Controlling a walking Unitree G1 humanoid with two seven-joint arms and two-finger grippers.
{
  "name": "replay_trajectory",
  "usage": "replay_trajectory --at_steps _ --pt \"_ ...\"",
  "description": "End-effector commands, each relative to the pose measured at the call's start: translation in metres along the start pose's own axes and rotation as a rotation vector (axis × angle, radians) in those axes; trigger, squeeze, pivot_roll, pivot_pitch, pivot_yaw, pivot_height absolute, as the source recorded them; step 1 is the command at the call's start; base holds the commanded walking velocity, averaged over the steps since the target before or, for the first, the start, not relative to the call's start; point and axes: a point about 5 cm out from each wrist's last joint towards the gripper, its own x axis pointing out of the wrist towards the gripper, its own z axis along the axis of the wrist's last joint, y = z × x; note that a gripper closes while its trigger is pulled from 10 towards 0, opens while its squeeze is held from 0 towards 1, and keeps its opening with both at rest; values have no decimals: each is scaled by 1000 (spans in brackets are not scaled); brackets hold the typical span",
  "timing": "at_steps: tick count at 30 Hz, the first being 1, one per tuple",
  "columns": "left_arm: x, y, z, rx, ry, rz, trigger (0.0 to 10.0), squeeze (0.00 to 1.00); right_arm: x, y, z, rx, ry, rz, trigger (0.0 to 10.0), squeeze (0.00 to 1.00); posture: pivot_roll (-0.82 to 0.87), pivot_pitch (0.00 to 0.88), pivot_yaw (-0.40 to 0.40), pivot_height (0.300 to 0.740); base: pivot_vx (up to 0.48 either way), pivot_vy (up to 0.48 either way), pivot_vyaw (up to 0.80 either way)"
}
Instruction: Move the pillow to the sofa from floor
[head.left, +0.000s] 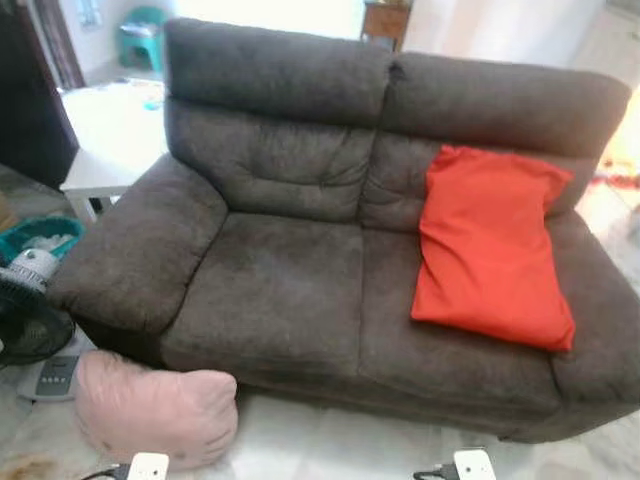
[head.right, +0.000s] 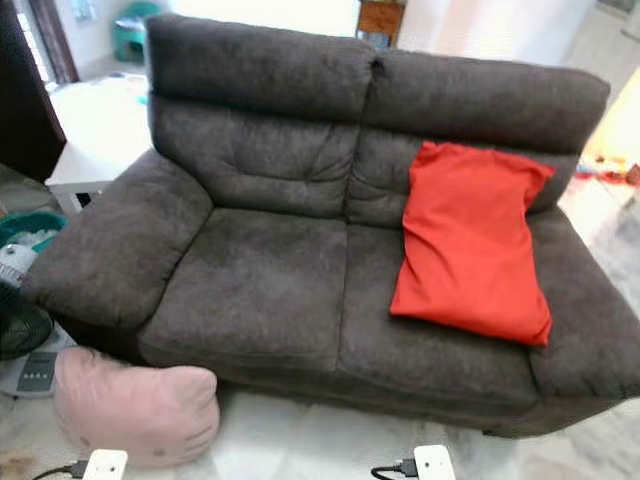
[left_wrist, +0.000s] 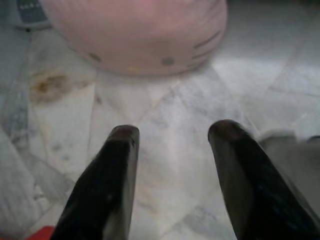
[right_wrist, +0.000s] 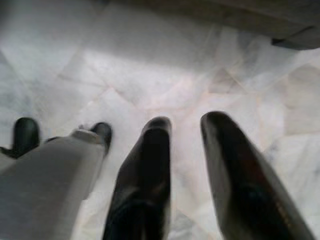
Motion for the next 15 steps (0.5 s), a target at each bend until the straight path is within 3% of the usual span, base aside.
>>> replay_trajectory --at_steps 1,15 --pt "0 8 -3 5 17 18 10000 0 1 4 7 -7 -23 13 10000 0 173 0 -85 740 0 386 0" --pt "2 7 3 17 8 4 10000 0 2 7 10 5 -33 16 10000 0 146 0 -66 740 0 387 0"
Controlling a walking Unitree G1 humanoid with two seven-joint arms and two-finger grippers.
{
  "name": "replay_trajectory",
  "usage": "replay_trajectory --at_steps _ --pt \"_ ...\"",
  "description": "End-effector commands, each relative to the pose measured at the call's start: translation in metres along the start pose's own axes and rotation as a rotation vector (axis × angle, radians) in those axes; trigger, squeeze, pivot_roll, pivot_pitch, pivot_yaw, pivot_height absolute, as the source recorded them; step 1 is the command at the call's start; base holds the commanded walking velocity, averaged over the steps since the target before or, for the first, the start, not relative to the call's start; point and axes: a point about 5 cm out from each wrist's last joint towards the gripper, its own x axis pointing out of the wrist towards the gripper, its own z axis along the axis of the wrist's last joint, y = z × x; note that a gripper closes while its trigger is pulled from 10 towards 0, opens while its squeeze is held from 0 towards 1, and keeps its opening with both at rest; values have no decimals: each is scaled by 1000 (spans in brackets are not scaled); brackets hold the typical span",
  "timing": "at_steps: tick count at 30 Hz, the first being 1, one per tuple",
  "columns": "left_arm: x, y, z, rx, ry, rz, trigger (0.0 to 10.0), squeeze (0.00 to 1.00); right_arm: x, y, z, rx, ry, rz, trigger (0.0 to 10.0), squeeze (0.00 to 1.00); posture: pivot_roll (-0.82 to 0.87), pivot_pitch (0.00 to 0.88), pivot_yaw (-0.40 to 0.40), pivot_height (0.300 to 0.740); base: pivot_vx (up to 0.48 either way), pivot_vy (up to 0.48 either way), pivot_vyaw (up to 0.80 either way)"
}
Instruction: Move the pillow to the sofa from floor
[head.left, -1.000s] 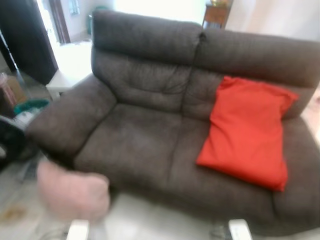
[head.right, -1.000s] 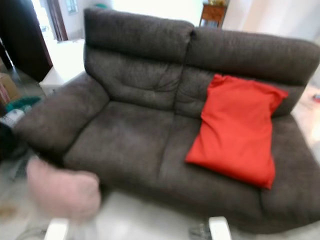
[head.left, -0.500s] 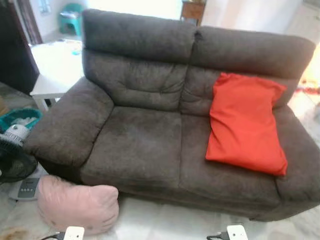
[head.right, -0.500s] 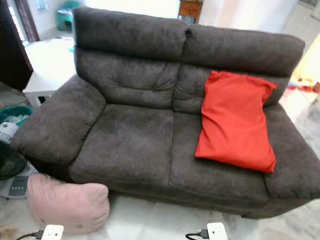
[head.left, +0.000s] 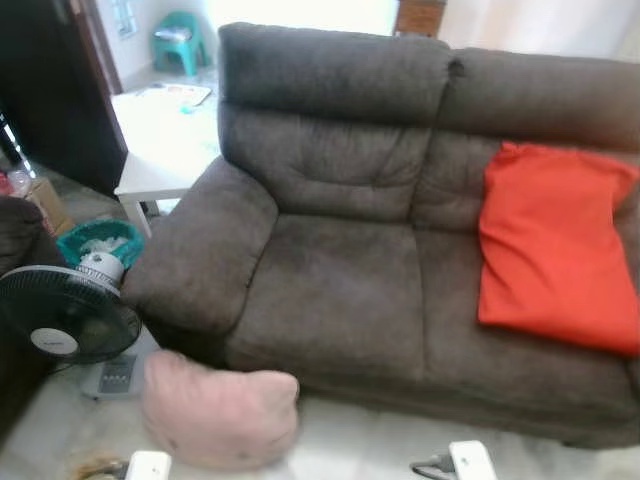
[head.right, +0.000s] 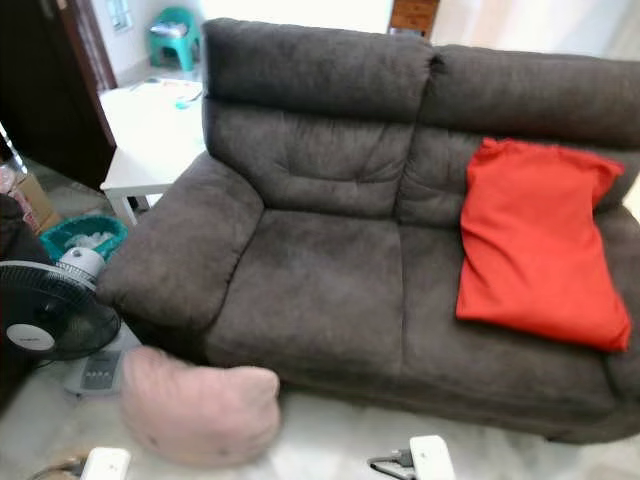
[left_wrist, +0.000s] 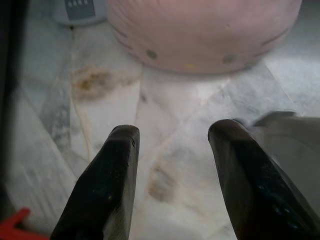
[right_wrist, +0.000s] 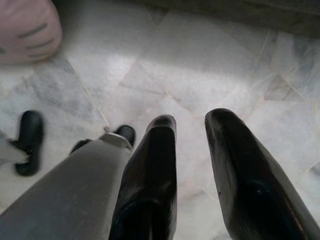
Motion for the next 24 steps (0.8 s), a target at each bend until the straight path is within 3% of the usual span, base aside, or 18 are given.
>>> replay_trajectory --at_steps 1,24 --pt "0 10 0 13 11 20 10000 0 2 5 10 4 -30 10 10000 0 143 0 -63 740 0 390 0" --pt "2 3 8 12 -28 12 10000 0 2 5 9 5 -27 19 10000 0 143 5 -66 740 0 402 0"
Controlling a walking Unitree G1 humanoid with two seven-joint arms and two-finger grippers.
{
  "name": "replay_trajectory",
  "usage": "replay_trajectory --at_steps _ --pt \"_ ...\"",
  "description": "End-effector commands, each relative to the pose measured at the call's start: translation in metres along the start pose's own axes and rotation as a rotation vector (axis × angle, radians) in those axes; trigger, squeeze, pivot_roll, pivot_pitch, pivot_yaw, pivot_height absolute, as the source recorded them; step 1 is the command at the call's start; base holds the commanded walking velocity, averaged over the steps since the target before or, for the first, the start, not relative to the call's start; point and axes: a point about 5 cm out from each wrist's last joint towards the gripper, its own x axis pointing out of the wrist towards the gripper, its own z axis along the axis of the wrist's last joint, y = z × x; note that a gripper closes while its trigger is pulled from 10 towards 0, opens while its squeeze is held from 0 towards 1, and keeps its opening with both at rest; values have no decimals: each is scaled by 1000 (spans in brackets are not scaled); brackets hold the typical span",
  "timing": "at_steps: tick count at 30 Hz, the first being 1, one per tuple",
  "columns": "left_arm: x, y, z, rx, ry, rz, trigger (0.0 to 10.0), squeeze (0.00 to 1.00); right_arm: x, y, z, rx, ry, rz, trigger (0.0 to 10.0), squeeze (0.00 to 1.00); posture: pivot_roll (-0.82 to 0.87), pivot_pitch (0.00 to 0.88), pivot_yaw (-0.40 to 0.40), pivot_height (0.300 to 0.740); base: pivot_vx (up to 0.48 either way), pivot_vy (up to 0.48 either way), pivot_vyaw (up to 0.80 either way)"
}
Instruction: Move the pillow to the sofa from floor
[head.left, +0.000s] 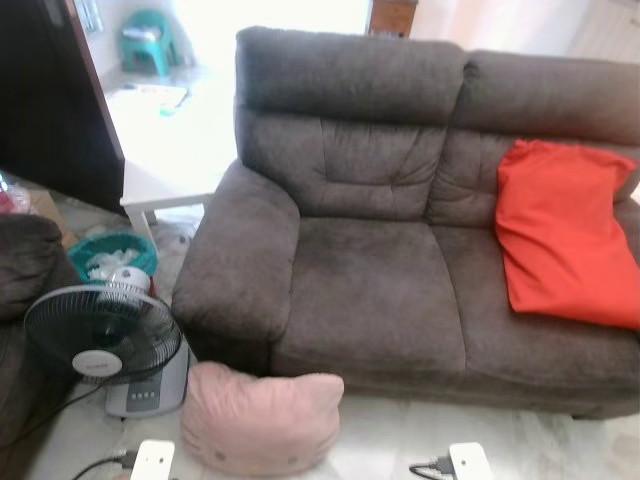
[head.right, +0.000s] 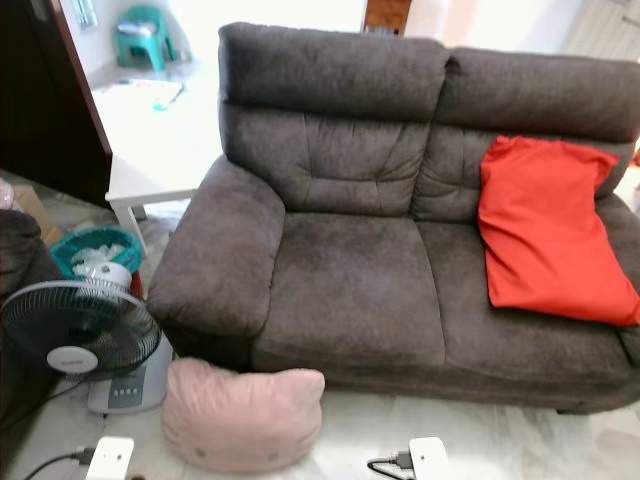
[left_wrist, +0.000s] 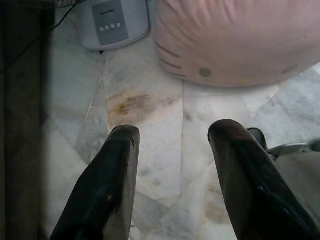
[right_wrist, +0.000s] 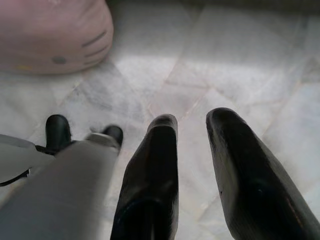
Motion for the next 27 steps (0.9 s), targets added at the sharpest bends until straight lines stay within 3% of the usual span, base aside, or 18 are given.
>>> replay_trajectory --at_steps 1,14,27 --pt "-1 1 -5 7 14 -1 10000 0 0 0 -2 0 7 1 10000 0 143 4 -66 740 0 386 0" --pt "-1 0 -5 1 9 -5 10000 0 0 1 -3 -9 14 7 10000 0 150 0 -65 740 0 356 0" --pt "-1 0 -6 -12 33 -29 10000 0 0 3 -2 -19 11 14 10000 0 159 0 -57 740 0 0 0"
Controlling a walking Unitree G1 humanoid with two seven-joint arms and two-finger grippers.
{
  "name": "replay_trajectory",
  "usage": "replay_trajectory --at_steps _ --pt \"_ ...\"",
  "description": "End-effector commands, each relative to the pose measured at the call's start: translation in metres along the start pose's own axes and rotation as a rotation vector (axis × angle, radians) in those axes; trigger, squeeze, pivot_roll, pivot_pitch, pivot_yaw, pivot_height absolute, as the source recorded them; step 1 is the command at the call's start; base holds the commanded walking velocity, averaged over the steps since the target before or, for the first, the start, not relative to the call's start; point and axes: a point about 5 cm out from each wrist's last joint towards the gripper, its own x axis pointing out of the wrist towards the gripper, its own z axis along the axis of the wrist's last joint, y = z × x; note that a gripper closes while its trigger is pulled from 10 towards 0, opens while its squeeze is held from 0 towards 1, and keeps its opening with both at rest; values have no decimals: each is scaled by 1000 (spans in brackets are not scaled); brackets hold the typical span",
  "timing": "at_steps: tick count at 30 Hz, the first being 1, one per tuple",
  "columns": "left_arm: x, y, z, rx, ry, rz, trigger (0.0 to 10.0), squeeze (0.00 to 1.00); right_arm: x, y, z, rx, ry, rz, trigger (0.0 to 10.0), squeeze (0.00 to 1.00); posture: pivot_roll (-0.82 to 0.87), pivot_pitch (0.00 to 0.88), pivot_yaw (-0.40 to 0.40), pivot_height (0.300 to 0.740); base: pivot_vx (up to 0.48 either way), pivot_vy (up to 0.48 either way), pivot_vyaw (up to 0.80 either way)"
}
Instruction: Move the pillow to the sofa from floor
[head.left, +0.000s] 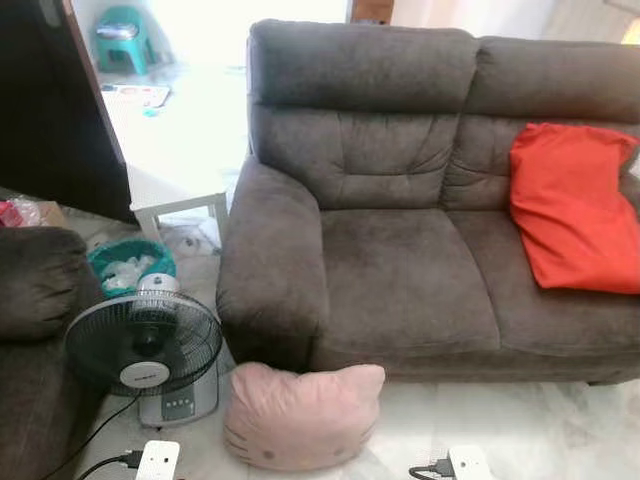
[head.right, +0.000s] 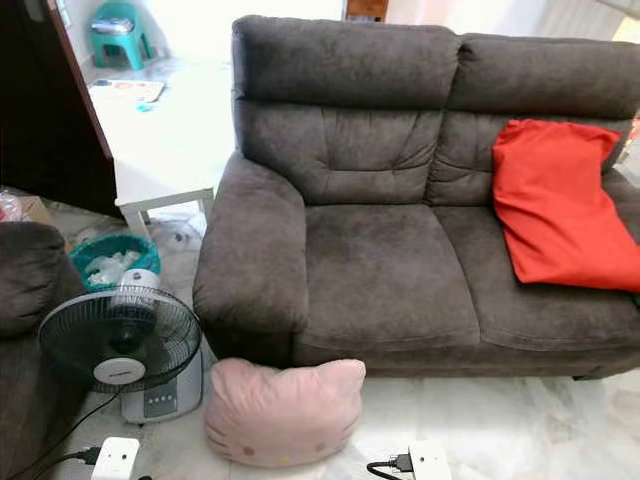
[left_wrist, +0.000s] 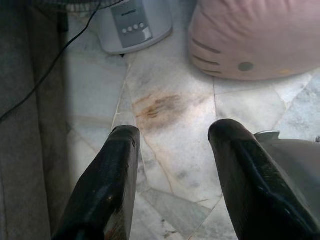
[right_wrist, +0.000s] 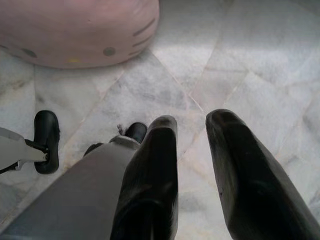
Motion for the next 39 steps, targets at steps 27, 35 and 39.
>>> replay_trajectory --at_steps 27,35,39 --pt "-1 -2 -3 -43 9 -3 10000 0 0 -4 0 -56 16 12 10000 0 166 0 -65 740 185 0 152" --pt "-1 -2 -3 -44 9 0 10000 0 0 -5 0 -60 17 17 10000 0 167 0 -69 740 314 0 0" --pt "-1 -2 -3 -41 10 -1 10000 0 0 -5 -1 -57 19 15 10000 0 164 0 -69 740 264 0 0"
